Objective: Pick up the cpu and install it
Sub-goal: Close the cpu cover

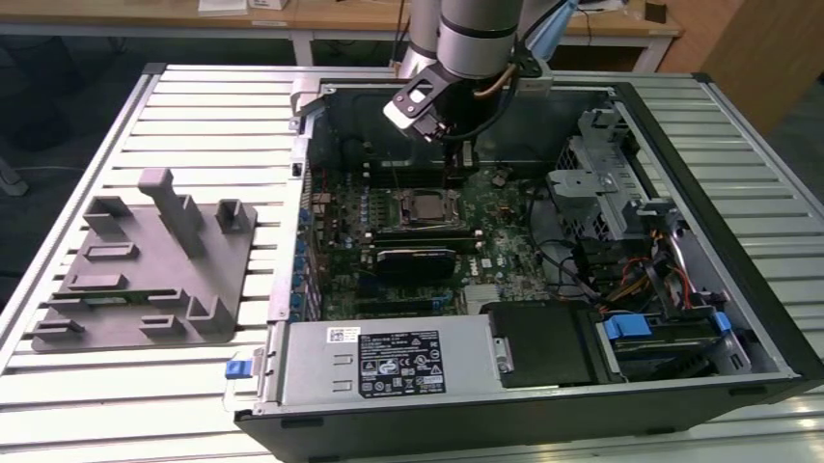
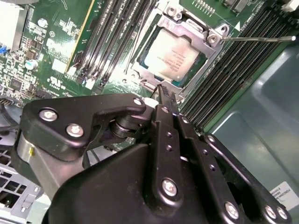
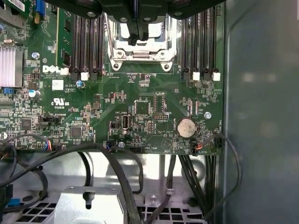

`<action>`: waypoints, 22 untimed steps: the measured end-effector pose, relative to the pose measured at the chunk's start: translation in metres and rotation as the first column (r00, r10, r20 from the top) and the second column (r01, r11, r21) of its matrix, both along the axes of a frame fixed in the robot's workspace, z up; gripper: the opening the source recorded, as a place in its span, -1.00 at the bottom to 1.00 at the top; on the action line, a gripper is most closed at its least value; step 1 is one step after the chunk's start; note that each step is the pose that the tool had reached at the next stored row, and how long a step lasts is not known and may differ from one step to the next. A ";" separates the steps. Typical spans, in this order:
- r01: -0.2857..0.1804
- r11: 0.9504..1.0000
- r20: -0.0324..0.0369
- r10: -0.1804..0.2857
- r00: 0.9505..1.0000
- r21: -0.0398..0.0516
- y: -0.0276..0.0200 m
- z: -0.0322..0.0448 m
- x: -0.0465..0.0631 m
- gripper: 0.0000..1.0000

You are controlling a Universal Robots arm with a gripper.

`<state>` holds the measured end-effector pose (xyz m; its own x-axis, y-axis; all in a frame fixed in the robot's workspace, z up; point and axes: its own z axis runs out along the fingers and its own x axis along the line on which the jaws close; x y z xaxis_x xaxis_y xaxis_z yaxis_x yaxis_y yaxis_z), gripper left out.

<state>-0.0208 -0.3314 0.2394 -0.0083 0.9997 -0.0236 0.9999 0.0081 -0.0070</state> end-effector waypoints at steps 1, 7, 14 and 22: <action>0.000 1.000 -0.001 0.000 1.000 0.000 0.0000 -0.0001 0.000 -0.79; 0.000 1.000 -0.001 0.000 1.000 0.002 -0.0024 -0.0027 -0.001 -0.79; 0.000 1.000 0.001 0.000 1.000 0.009 -0.0057 -0.0090 -0.007 -0.79; 0.000 1.000 0.003 0.000 1.000 0.011 -0.0057 -0.0131 -0.025 -0.79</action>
